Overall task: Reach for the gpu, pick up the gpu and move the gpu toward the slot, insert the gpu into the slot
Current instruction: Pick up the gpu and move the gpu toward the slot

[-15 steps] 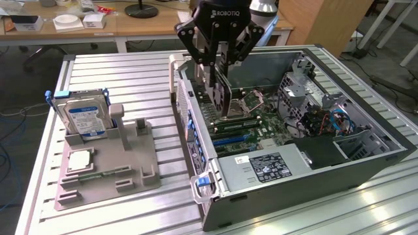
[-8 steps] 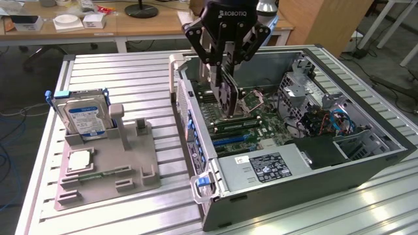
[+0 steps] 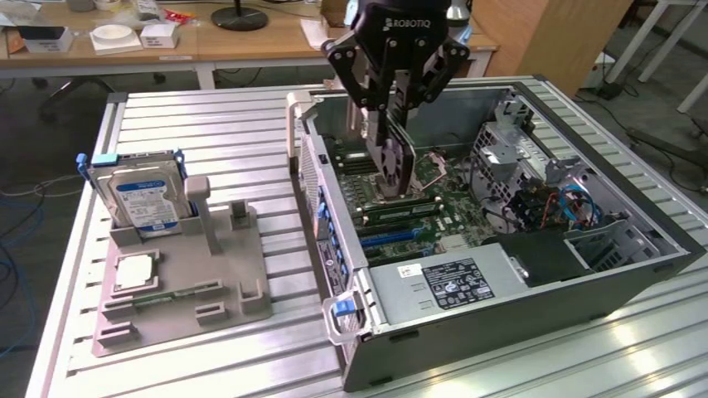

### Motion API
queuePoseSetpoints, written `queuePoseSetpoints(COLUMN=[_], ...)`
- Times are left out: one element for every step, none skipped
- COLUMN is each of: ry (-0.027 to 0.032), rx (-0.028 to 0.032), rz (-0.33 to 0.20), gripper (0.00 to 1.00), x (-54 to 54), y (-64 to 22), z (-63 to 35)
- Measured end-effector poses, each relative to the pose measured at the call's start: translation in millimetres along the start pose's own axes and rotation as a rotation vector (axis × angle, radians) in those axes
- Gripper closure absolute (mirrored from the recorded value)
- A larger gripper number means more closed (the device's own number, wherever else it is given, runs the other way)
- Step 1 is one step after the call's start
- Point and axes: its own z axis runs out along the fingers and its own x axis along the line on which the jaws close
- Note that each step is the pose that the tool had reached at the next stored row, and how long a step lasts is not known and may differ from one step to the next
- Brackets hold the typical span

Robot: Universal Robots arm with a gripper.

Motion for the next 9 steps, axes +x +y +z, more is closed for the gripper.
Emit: queuePoseSetpoints(ry=[0.0, 0.0, -0.0001, -0.0001, 0.0, 0.0, 0.0, -0.0001, 0.0], rx=[0.0, 0.0, -0.0001, -0.0001, 0.0, 0.0001, 0.0, -0.0001, 0.0], rz=[0.0, 0.0, 0.0, 0.0, 0.0, 0.0, 0.0, 0.0, 0.0], gripper=[0.74, 0.74, 0.74, 0.74, 0.74, 0.74, 0.74, 0.74, 0.74], x=[-1.2, -2.2, -2.9, -3.4, -4.2, -5.1, -6.1, -7.3, -8.8], y=[0.0, 0.0, 0.0, 0.0, 0.1, 0.1, 0.1, 0.1, 0.1], z=[0.0, 0.1, 0.2, 0.3, 0.4, 0.4, 0.6, 0.8, 0.8])
